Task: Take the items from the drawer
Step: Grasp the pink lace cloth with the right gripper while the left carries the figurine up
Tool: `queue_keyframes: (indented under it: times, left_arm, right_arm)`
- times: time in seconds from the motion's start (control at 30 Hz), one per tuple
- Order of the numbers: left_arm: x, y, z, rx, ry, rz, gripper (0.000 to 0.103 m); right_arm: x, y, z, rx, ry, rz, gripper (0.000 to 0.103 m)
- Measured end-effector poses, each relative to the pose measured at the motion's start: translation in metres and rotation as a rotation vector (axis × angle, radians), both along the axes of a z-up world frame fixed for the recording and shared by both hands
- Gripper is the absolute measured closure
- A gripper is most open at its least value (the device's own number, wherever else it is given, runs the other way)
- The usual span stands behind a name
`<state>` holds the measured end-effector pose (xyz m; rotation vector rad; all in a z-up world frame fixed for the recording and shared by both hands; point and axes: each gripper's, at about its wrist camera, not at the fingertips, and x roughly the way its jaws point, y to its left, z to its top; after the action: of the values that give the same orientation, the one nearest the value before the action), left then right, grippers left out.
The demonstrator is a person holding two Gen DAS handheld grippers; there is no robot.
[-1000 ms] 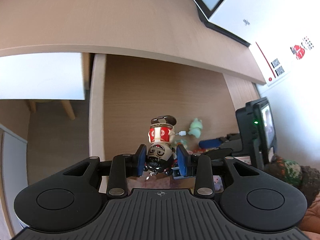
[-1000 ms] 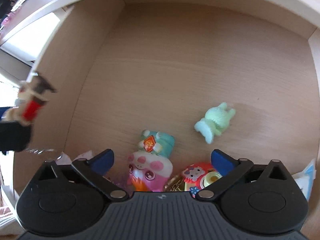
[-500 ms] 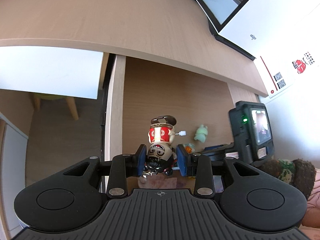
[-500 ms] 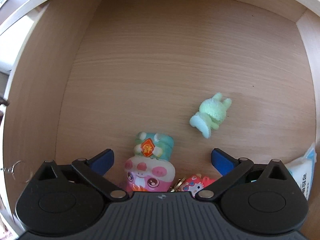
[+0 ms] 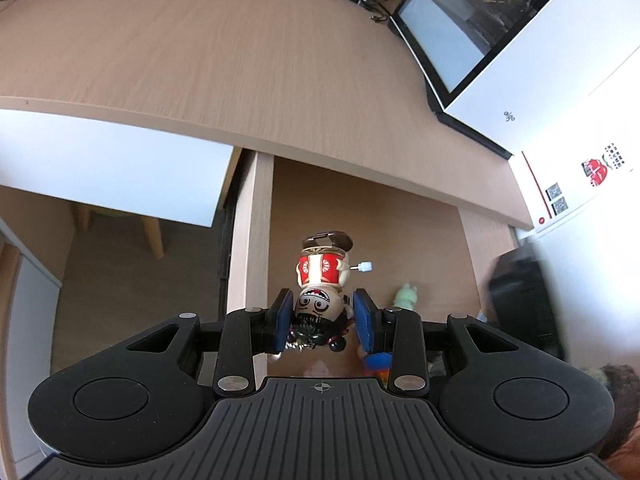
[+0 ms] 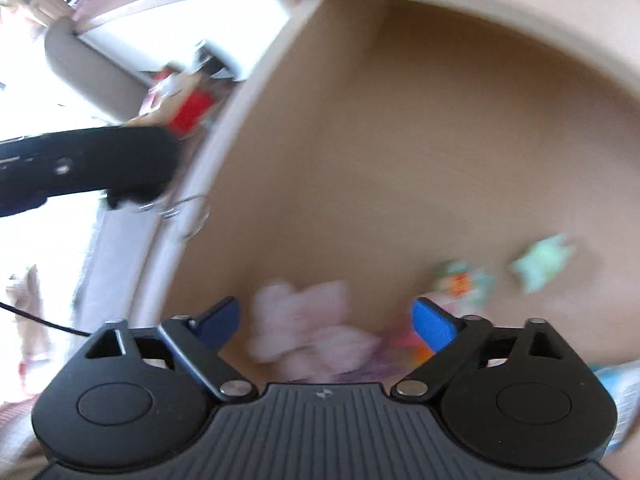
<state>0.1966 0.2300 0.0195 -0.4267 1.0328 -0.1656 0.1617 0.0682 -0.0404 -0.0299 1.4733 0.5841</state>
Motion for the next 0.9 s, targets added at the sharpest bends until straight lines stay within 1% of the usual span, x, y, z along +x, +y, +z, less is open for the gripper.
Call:
queue_keyframes:
  times: [0.03, 0.1, 0.13, 0.17, 0.2, 0.23, 0.27, 0.3, 0.37, 0.47, 0.53, 0.6, 0.67, 0.7, 0.73, 0.77, 0.87, 0.9]
  left_arm:
    - [0.0, -0.001, 0.001, 0.0, 0.0, -0.002, 0.066]
    - [-0.001, -0.001, 0.001, 0.002, 0.002, -0.009, 0.066]
    - [-0.001, -0.001, 0.001, 0.004, 0.005, -0.013, 0.066]
    - [-0.002, -0.002, 0.001, 0.006, 0.008, -0.016, 0.066]
    - [-0.001, -0.002, 0.001, 0.009, 0.012, -0.022, 0.066]
    - [-0.001, -0.003, 0.0, 0.012, 0.017, -0.028, 0.066]
    - [-0.001, -0.005, 0.0, 0.015, 0.022, -0.036, 0.066]
    - [0.0, -0.007, -0.001, 0.018, 0.028, -0.045, 0.066]
    - [0.001, -0.013, -0.001, 0.02, 0.033, -0.073, 0.066]
    - [0.009, -0.028, 0.002, 0.022, 0.025, -0.124, 0.066]
    - [0.022, -0.043, 0.008, 0.019, -0.003, -0.169, 0.066]
    - [0.04, -0.062, 0.015, 0.008, -0.043, -0.218, 0.066]
    - [0.063, -0.084, 0.021, 0.002, -0.087, -0.245, 0.066]
    - [0.077, -0.095, 0.024, 0.005, -0.11, -0.25, 0.066]
    - [0.091, -0.107, 0.026, 0.01, -0.138, -0.252, 0.066]
    - [0.104, -0.118, 0.027, 0.012, -0.167, -0.253, 0.066]
    - [0.146, -0.146, 0.024, -0.01, -0.247, -0.239, 0.067]
    - [0.157, -0.153, 0.021, -0.008, -0.266, -0.228, 0.067]
  right_arm:
    - [0.001, 0.004, -0.005, 0.008, 0.032, -0.001, 0.01]
    - [0.003, 0.012, -0.02, -0.018, 0.089, 0.0, 0.017]
    - [0.001, 0.02, -0.028, -0.04, 0.109, 0.001, 0.029]
    - [0.0, 0.023, -0.034, -0.064, 0.127, 0.006, 0.044]
    - [-0.003, 0.021, -0.038, -0.085, 0.143, 0.004, 0.047]
    - [-0.004, 0.019, -0.036, -0.101, 0.122, -0.005, 0.056]
    - [-0.005, 0.015, -0.034, -0.101, 0.119, -0.011, 0.065]
    - [-0.005, 0.009, -0.03, -0.085, 0.12, -0.031, 0.068]
    - [-0.006, -0.007, -0.019, -0.062, 0.098, -0.086, 0.069]
    - [-0.011, -0.04, 0.007, -0.057, 0.009, -0.192, 0.069]
    - [-0.016, -0.063, 0.025, -0.059, -0.06, -0.265, 0.069]
    - [-0.022, -0.088, 0.044, -0.066, -0.14, -0.337, 0.069]
    - [-0.027, -0.107, 0.058, -0.096, -0.215, -0.393, 0.069]
    - [-0.015, -0.144, 0.072, -0.12, -0.279, -0.434, 0.069]
    - [-0.015, -0.144, 0.072, -0.12, -0.279, -0.434, 0.069]
    - [-0.015, -0.152, 0.077, -0.127, -0.304, -0.456, 0.069]
    - [-0.014, -0.171, 0.087, -0.127, -0.35, -0.514, 0.07]
    - [-0.013, -0.164, 0.082, -0.124, -0.356, -0.527, 0.07]
